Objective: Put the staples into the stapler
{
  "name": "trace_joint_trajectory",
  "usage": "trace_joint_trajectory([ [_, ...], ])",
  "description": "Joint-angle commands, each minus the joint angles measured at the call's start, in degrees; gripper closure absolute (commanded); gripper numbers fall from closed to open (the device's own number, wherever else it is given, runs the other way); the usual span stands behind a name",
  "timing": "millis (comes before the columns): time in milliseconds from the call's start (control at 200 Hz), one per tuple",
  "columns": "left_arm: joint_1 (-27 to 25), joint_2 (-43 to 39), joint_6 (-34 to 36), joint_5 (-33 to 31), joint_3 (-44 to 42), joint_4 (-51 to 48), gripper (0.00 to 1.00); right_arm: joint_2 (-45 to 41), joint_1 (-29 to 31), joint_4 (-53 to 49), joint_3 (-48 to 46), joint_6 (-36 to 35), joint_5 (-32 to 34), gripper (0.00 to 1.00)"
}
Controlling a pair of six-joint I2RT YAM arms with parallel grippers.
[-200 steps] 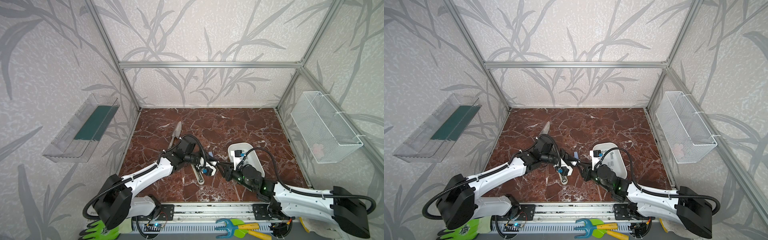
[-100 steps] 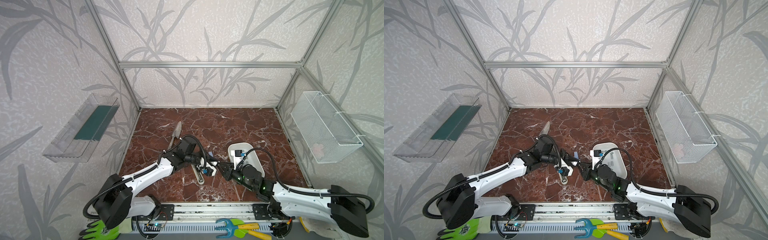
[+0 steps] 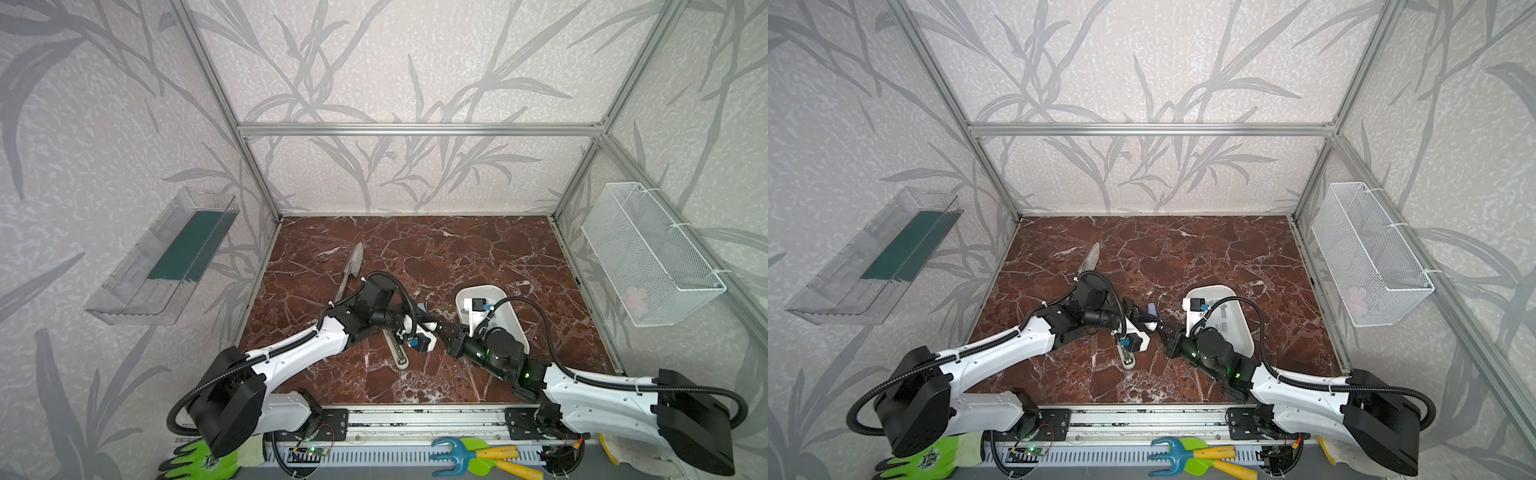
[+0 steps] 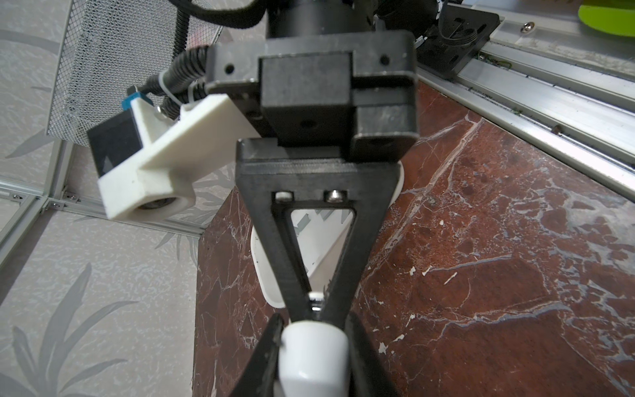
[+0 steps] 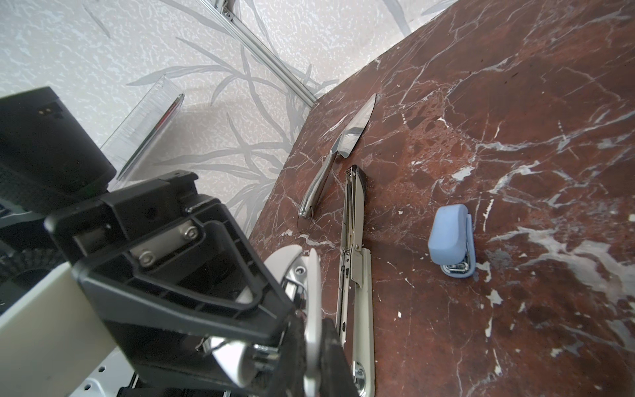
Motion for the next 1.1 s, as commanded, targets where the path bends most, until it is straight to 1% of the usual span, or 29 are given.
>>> trace_joint_trajectory([
  [0, 0.7, -3.7, -4.8, 4.8, -0.4, 3.8, 1.0, 1.0, -2.5, -2.4, -1.6, 1.0, 4.5, 1.0],
  [130, 4.0, -5.7, -11.1, 8.0, -2.2, 12.0, 1.0, 1.0, -3.1, -4.0, -1.6, 1.4, 5.4, 1.0],
  [140, 4.2, -5.8, -12.8, 8.2, -2.3, 12.7, 1.0, 1.0, -3.2, -4.0, -1.6, 1.4, 5.5, 1.0],
  [185, 5.4, -6.1, -15.6, 9.3, -3.0, 15.9, 1.0, 1.1, -3.3, -4.3, -1.6, 1.4, 5.6, 1.0],
  [335, 9.7, -4.8, -24.3, 11.5, -5.3, 28.3, 1.0, 0.7, -3.4, -4.5, -1.9, 1.4, 6.0, 1.0],
  [400, 11.6, -3.4, -29.4, 11.2, -6.7, 36.6, 1.0, 0.2, -3.4, -4.4, -2.1, 1.5, 6.0, 1.0],
  [470, 13.4, -1.8, -35.2, 9.8, -8.5, 46.3, 0.97, -0.4, -3.4, -4.2, -2.3, 1.3, 5.9, 1.0],
  [560, 15.0, 0.2, -39.7, 7.4, -10.1, 55.4, 0.94, -1.6, -3.4, -4.4, -2.3, 0.9, 5.1, 1.0],
  [620, 15.5, 1.0, -40.3, 6.5, -10.1, 55.8, 0.93, -2.3, -3.4, -5.1, -2.1, 0.5, 4.4, 1.0],
  [720, 15.8, 2.1, -39.7, 6.2, -10.2, 55.9, 0.86, -3.1, -3.4, -5.0, -2.2, 0.6, 3.5, 1.0],
  [875, 16.9, 2.7, -41.4, 3.1, -10.3, 57.6, 0.79, -4.2, -3.4, -5.0, -2.7, 0.7, 3.5, 1.0],
  [990, 17.8, 3.7, -41.0, 1.0, -10.3, 57.5, 0.76, -5.5, -3.4, -5.2, -3.1, 0.8, 3.2, 1.0],
  [1095, 18.6, 4.5, -39.3, -0.4, -10.4, 56.5, 0.73, -6.9, -3.4, -5.8, -3.4, 0.8, 3.2, 1.0],
])
